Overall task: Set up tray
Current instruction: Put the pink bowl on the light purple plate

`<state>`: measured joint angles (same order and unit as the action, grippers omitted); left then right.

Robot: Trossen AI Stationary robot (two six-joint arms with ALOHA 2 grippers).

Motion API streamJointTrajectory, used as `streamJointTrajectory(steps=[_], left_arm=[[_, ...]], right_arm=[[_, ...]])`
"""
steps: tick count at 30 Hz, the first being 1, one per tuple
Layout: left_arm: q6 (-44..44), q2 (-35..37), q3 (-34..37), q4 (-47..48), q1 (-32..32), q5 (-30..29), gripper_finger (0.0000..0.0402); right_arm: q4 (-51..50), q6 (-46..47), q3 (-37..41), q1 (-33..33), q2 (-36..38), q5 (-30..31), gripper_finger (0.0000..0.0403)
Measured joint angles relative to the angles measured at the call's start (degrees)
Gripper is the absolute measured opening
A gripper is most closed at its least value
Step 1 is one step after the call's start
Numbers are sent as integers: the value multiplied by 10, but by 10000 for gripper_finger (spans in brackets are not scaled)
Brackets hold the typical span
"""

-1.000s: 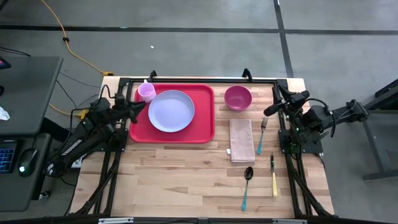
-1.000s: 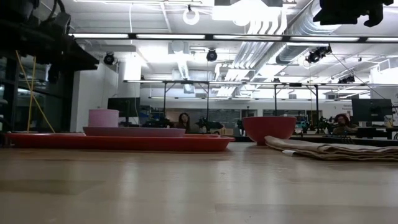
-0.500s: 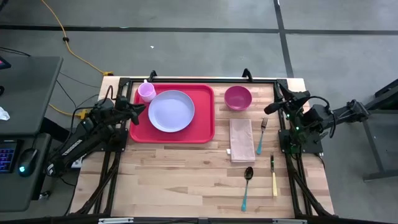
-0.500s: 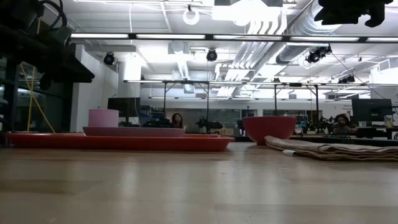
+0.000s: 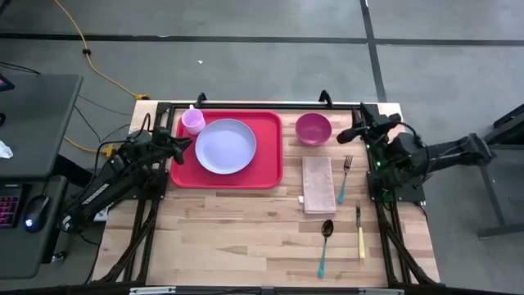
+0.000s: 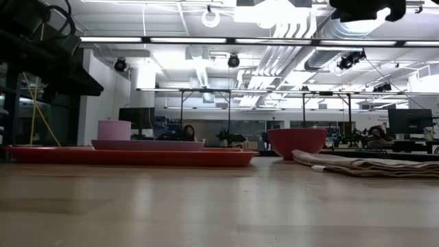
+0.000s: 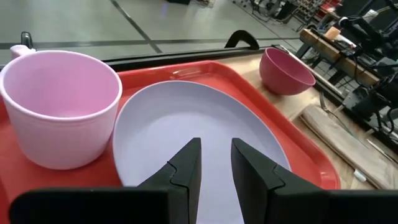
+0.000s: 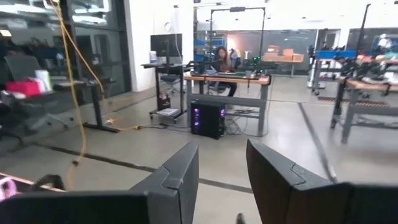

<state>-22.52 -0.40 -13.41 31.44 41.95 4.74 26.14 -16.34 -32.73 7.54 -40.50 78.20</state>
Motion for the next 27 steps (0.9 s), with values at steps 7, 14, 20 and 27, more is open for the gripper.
streamJointTrajectory(steps=[7, 14, 20, 27], left_arm=[[-2, 0, 0, 3, 0, -5, 117], [-2, 0, 0, 4, 0, -6, 117], [-3, 0, 0, 4, 0, -6, 117], [-6, 0, 0, 1, 0, -5, 117]], right_arm=[[-273, 179, -109, -77, -44, -110, 113], [-513, 328, -198, -204, -117, -281, 113], [-518, 320, -226, -299, -172, -411, 113], [-536, 334, -230, -391, -210, -516, 113]])
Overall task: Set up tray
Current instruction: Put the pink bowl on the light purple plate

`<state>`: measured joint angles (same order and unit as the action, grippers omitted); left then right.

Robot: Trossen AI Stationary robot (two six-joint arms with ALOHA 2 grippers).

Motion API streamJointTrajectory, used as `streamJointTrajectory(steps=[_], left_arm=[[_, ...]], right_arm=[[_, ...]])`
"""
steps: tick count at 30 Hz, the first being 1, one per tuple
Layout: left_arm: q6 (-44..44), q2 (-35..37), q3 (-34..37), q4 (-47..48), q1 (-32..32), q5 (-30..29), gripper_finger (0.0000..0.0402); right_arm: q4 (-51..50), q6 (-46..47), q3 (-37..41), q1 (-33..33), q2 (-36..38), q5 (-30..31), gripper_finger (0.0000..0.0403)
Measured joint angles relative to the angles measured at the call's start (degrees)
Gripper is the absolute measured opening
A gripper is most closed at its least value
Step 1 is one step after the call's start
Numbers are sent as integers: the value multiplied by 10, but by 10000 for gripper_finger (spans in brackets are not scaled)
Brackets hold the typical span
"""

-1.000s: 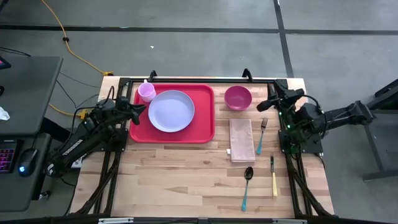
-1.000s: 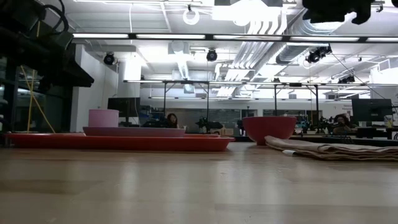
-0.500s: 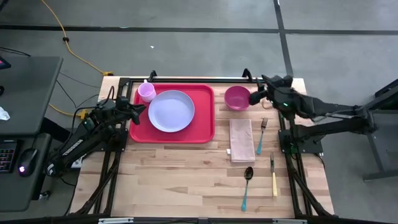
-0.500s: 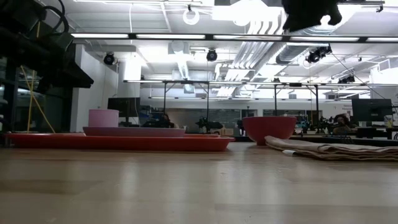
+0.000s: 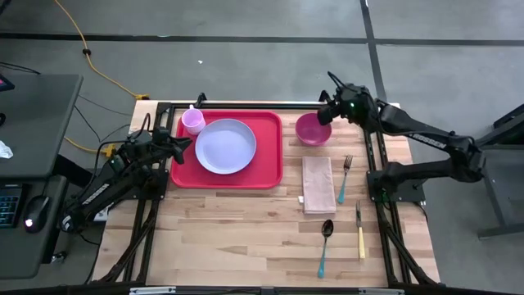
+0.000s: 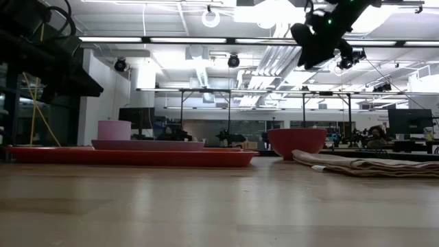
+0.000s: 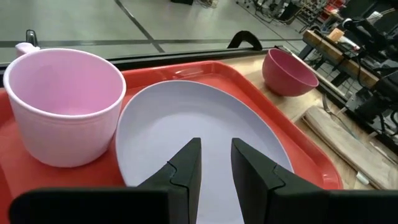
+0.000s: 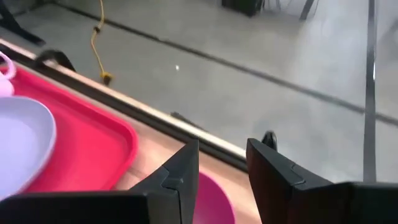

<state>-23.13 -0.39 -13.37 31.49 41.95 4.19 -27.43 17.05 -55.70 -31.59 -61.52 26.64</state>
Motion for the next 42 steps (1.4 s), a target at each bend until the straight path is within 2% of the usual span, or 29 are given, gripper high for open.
streamJointTrajectory(steps=[5, 13, 16, 20, 24, 31, 37, 42], left_arm=[[0, 0, 0, 2, 0, -10, 117], [-1, 0, 1, -25, 0, -36, 117], [-2, 0, 28, -89, -2, -30, 117], [-26, -3, 80, -178, -38, -35, 117], [-26, -14, 85, -219, -103, -94, 117], [-56, -38, 85, -214, -243, -222, 117], [-70, -48, 85, -219, -348, -349, 117], [-74, -48, 85, -219, -400, -393, 117]], right_arm=[[-8, -4, 0, -34, -12, -23, 113], [-6, -20, 0, -41, -11, -26, 113], [-6, -21, 0, -41, -11, -25, 113], [-7, -21, 0, -41, -11, -22, 113], [-7, -21, 0, -41, -11, -22, 113], [-29, -30, 0, -42, -11, -31, 113], [-64, -21, 0, -72, -18, -80, 113], [-77, -21, 0, -94, -35, -105, 113]])
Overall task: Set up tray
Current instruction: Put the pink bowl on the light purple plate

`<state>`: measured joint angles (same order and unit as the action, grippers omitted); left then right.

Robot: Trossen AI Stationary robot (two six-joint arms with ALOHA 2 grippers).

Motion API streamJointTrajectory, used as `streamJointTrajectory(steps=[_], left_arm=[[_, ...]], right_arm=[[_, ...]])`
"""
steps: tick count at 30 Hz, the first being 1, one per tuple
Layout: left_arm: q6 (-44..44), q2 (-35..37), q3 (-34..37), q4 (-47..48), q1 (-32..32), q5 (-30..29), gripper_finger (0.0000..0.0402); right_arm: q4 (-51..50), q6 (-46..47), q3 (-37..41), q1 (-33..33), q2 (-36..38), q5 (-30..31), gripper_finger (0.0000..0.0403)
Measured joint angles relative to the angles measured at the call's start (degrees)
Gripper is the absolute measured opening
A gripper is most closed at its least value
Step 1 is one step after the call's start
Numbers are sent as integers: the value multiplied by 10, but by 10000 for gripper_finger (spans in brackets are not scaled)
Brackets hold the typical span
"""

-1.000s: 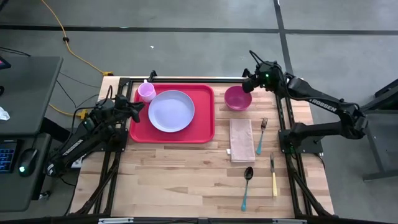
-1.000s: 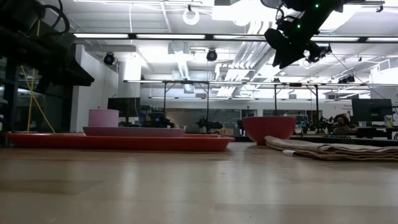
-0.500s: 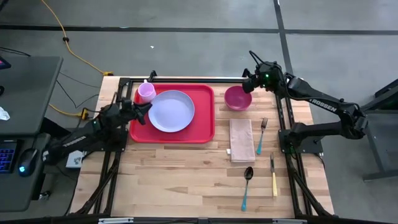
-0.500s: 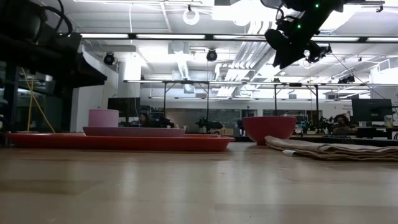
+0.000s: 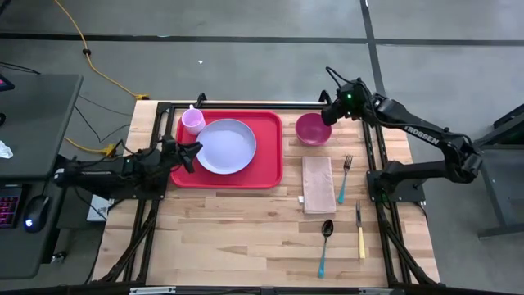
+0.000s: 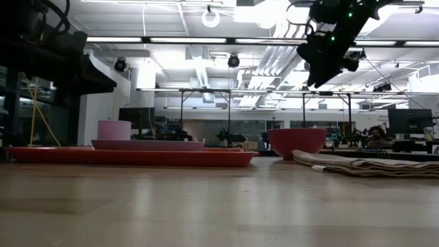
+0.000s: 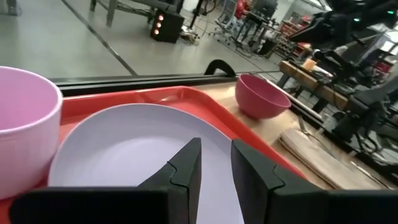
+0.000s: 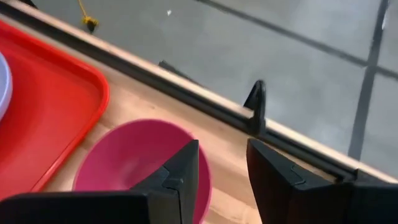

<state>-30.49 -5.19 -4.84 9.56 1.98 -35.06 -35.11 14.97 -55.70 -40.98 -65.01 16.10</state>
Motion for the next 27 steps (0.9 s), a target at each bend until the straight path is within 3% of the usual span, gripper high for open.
streamJointTrajectory(steps=[11, 27], left_arm=[[-28, 0, -1, 10, -24, -6, 117], [-34, 0, -1, 12, -24, -6, 117]], right_arm=[[-25, 2, 0, -18, -71, -58, 122], [-37, -5, 0, -37, -150, -110, 206]])
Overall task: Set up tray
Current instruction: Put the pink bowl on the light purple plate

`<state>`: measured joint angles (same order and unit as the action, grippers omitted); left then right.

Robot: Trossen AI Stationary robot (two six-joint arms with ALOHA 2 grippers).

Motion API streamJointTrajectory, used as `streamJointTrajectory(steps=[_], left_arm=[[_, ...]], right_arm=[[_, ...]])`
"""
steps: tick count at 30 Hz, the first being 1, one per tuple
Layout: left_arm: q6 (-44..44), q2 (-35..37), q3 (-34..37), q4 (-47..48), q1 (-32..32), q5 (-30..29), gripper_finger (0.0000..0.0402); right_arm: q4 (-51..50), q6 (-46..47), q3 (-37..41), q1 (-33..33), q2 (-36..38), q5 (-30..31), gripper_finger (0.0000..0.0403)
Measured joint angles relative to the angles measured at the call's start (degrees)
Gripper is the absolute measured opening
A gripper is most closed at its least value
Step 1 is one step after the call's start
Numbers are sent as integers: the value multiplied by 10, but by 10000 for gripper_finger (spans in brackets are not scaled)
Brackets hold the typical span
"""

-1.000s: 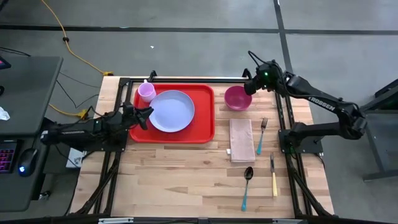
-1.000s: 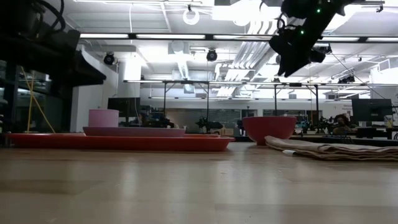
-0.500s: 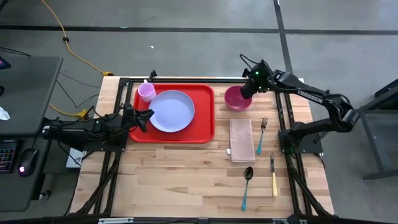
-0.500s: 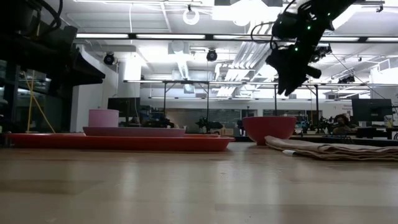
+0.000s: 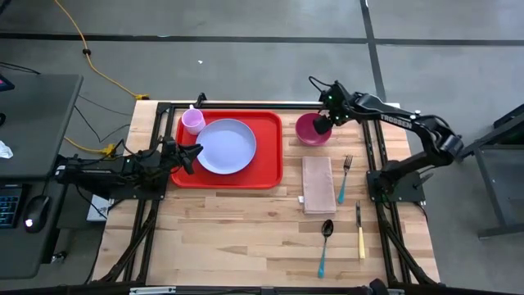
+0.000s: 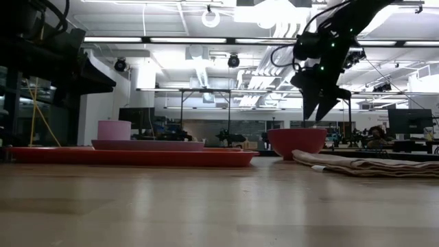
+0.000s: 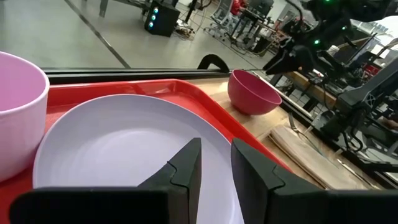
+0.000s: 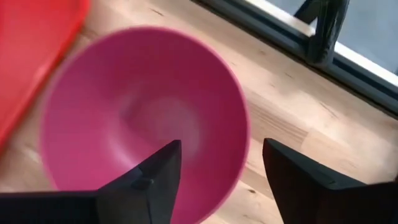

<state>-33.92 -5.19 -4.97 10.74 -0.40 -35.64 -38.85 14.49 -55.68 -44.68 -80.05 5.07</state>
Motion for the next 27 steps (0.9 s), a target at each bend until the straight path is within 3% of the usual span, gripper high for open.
streamJointTrajectory(steps=[9, 27], left_arm=[[-4, 0, 0, 1, 0, 0, 117], [0, 0, 0, 4, 0, 0, 117]], right_arm=[[-8, -15, 0, -17, -40, 4, 224], [10, -26, 0, -31, -82, 0, 209]])
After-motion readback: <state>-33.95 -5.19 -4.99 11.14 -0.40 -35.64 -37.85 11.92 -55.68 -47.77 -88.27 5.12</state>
